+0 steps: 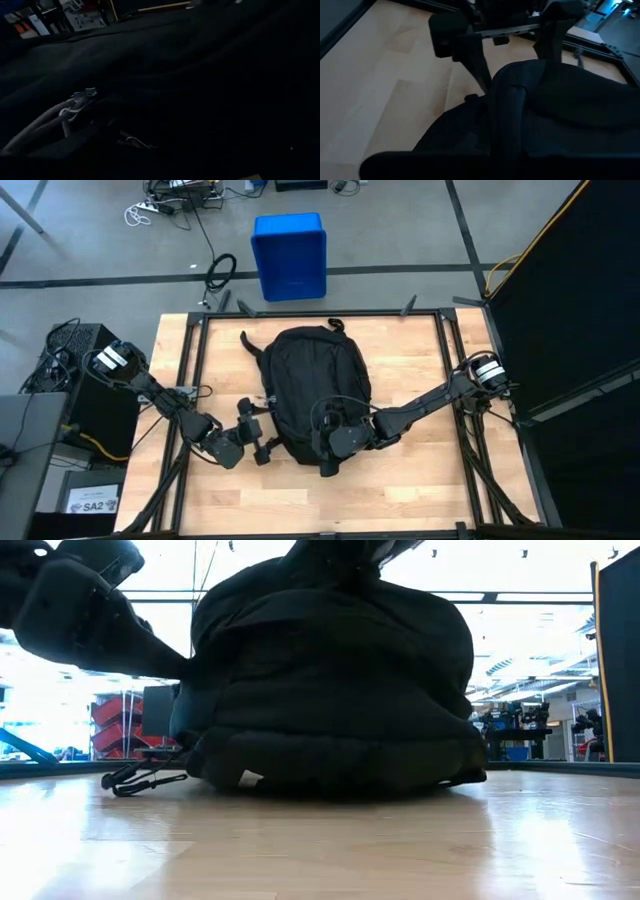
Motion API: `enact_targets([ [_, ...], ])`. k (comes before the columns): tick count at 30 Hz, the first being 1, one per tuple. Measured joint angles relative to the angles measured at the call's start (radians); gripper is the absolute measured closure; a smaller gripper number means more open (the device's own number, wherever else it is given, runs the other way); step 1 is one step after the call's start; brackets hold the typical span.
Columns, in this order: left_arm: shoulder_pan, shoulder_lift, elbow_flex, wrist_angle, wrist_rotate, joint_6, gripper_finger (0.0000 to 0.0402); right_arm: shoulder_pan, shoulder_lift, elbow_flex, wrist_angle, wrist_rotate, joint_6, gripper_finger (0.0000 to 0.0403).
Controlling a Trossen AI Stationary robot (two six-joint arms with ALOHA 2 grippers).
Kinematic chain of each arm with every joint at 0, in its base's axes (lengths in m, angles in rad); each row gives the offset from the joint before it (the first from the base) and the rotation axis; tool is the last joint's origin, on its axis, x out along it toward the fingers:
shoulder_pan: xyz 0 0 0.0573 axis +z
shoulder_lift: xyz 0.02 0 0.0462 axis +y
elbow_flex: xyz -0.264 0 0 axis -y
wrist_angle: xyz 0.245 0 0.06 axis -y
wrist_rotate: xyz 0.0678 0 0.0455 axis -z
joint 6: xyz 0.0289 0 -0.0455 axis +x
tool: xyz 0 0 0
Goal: Unpack backpack
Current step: Open the backpack
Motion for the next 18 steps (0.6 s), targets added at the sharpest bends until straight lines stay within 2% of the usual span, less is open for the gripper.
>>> enact_targets([
  [5, 0.0, 0.0, 0.0, -0.004, -0.002, 0.024, 0.0028, 0.0, 0.0, 0.0, -0.037, -0.07, -0.007, 0.0402],
  [10, 0.0, 0.0, 0.0, -0.004, 0.051, 0.051, 0.0029, 0.001, 0.0, 0.0, -0.085, -0.159, -0.012, 0.0402],
  [14, 0.0, 0.0, 0.0, -0.006, 0.09, 0.043, 0.0049, 0.002, 0.0, 0.0, -0.106, -0.165, -0.008, 0.0402],
  [18, 0.0, 0.0, 0.0, -0.007, 0.067, 0.046, 0.0078, 0.002, 0.0, 0.0, -0.107, -0.174, -0.005, 0.0402],
])
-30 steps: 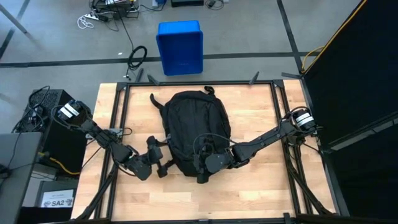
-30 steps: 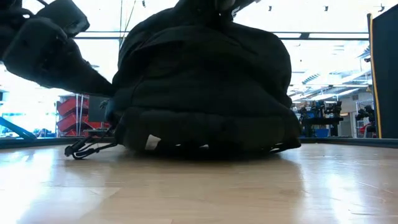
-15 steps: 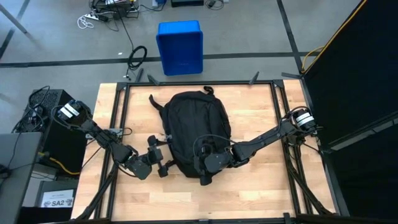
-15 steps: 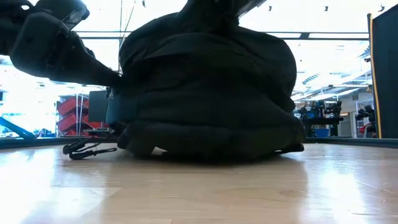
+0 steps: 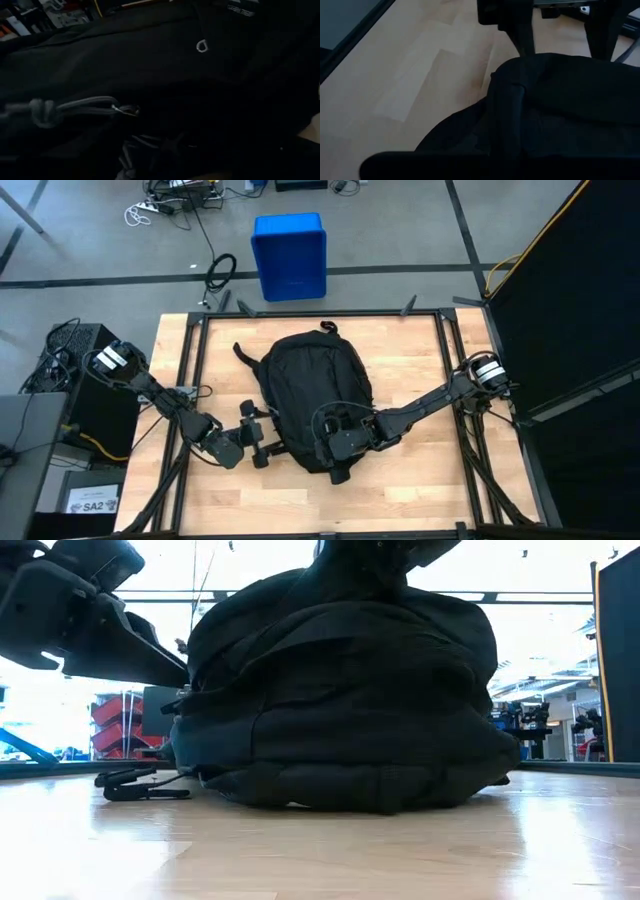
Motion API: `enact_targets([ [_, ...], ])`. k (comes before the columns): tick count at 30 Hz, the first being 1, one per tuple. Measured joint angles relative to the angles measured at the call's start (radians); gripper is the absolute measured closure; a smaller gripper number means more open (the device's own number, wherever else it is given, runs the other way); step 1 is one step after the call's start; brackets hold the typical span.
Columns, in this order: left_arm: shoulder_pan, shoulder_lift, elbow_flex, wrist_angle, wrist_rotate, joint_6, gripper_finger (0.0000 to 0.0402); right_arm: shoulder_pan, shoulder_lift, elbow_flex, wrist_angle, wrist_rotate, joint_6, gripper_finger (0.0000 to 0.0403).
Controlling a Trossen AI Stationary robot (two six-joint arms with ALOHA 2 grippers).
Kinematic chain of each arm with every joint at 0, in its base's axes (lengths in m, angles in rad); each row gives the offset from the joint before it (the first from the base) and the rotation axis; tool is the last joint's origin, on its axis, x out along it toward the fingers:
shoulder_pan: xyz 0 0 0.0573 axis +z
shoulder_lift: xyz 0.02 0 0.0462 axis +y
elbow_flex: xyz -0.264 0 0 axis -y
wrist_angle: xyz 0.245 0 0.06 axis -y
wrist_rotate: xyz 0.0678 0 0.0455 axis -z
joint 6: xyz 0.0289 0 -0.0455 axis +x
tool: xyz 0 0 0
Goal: Unpack backpack
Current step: Open the backpack
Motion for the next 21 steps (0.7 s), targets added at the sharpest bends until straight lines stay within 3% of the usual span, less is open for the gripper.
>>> enact_targets([
  [6, 0.012, 0.0, 0.0, -0.024, -0.115, 0.002, 0.0127, -0.001, 0.0, 0.0, -0.002, -0.011, 0.0, 0.0402],
  [13, 0.051, 0.0, 0.001, -0.031, -0.116, -0.001, 0.017, -0.002, 0.0, 0.0, -0.003, -0.018, 0.0, 0.0402],
  [21, 0.052, 0.0, 0.001, -0.034, -0.119, 0.003, 0.0191, -0.001, 0.0, 0.0, -0.019, 0.026, 0.0, 0.0403],
])
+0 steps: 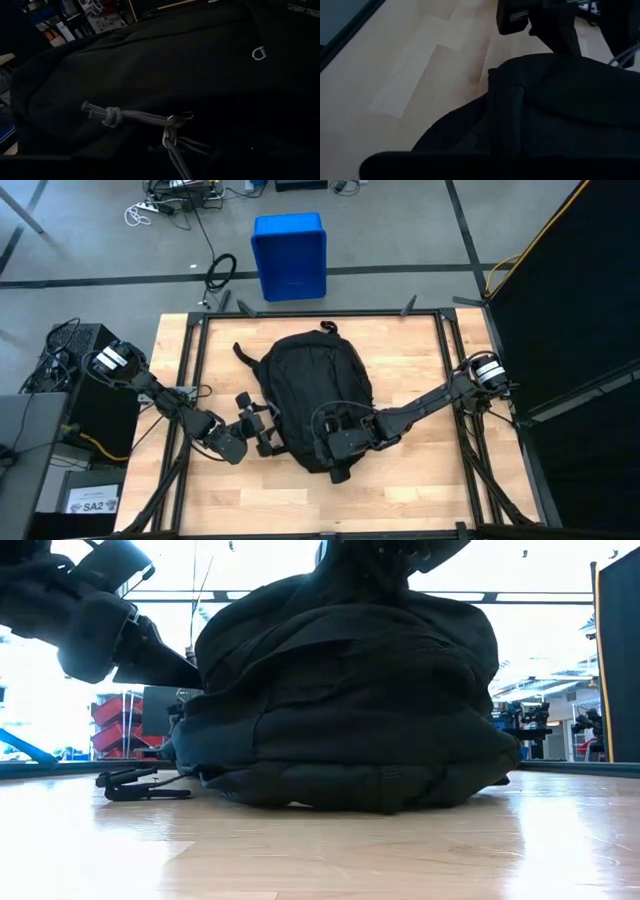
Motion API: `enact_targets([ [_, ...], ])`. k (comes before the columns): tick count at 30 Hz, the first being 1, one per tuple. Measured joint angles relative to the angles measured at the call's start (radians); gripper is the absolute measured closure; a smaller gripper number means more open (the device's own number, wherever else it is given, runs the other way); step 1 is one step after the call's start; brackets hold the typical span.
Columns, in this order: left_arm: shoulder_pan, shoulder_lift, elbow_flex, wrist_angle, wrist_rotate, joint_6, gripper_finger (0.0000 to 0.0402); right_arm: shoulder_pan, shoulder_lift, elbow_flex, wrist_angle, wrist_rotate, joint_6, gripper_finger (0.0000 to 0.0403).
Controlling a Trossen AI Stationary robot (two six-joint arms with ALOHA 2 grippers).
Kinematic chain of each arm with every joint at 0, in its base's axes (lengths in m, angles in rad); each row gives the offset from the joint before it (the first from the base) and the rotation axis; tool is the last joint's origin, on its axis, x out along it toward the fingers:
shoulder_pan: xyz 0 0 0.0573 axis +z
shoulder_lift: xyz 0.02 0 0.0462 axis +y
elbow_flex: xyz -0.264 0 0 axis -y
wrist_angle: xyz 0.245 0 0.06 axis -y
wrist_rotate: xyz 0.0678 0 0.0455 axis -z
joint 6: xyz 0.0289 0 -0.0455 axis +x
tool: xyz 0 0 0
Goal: Unpack backpack
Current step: Open the backpack
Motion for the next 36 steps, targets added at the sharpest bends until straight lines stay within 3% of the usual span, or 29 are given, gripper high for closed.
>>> enact_targets([
  [15, 0.0, 0.0, 0.0, -0.01, -0.007, 0.042, 0.0316, 0.055, -0.067, 0.0, -0.003, 0.313, -0.006, 0.0403],
  [24, -0.002, -0.002, 0.001, 0.001, 0.035, 0.056, 0.0326, 0.06, -0.068, 0.0, -0.082, 0.3, 0.017, 0.0403],
  [29, 0.003, -0.002, 0.002, -0.176, 0.041, -0.109, 0.0326, 0.058, -0.069, 0.0, -0.101, 0.203, 0.017, 0.0403],
  [36, 0.003, -0.002, 0.001, -0.276, 0.104, -0.27, 0.0326, 0.058, -0.069, 0.0, -0.106, 0.186, 0.017, 0.0403],
])
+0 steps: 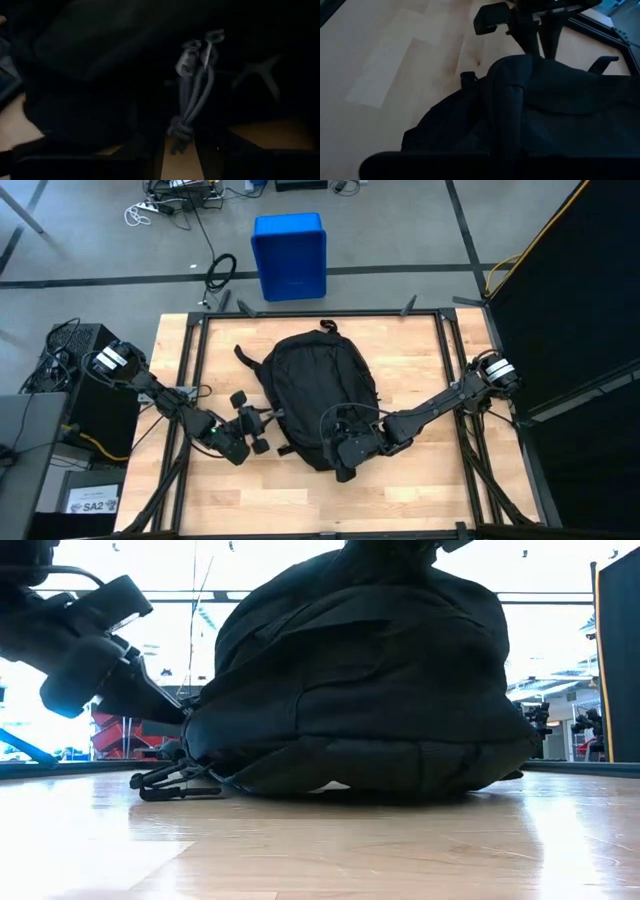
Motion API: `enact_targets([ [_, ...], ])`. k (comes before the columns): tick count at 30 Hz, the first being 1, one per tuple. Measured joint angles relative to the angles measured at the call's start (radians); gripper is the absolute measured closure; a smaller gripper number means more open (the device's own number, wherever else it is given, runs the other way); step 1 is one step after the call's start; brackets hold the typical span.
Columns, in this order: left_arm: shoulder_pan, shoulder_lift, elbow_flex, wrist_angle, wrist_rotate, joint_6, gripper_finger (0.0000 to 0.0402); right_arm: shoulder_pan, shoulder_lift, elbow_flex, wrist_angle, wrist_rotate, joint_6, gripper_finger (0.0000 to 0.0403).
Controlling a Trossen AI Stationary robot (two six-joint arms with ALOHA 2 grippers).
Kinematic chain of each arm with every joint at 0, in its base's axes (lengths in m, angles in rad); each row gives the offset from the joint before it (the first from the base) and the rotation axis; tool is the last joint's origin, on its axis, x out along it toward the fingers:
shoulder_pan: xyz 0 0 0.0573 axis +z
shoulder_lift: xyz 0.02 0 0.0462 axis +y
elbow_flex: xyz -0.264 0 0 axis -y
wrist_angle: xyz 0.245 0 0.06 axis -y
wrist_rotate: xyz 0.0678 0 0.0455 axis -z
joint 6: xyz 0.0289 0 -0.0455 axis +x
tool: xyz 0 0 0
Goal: Unpack backpack
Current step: Open the backpack
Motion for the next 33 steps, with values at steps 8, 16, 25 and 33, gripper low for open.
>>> enact_targets([
  [8, -0.003, 0.0, -0.002, 0.038, 0.163, -0.033, 0.0326, 0.0, 0.0, 0.0, -0.014, -0.001, 0.003, 0.0401],
  [16, -0.036, 0.0, -0.002, 0.174, 0.264, 0.046, 0.0326, -0.005, 0.0, 0.0, -0.019, -0.003, 0.007, 0.0399],
  [25, -0.035, 0.057, -0.001, 0.278, 0.344, 0.063, 0.0326, -0.006, 0.0, 0.0, -0.02, -0.008, 0.008, 0.0401],
  [33, -0.037, 0.234, -0.001, 0.439, 0.439, 0.076, 0.0326, -0.006, 0.0, 0.0, -0.02, -0.008, 0.008, 0.0402],
])
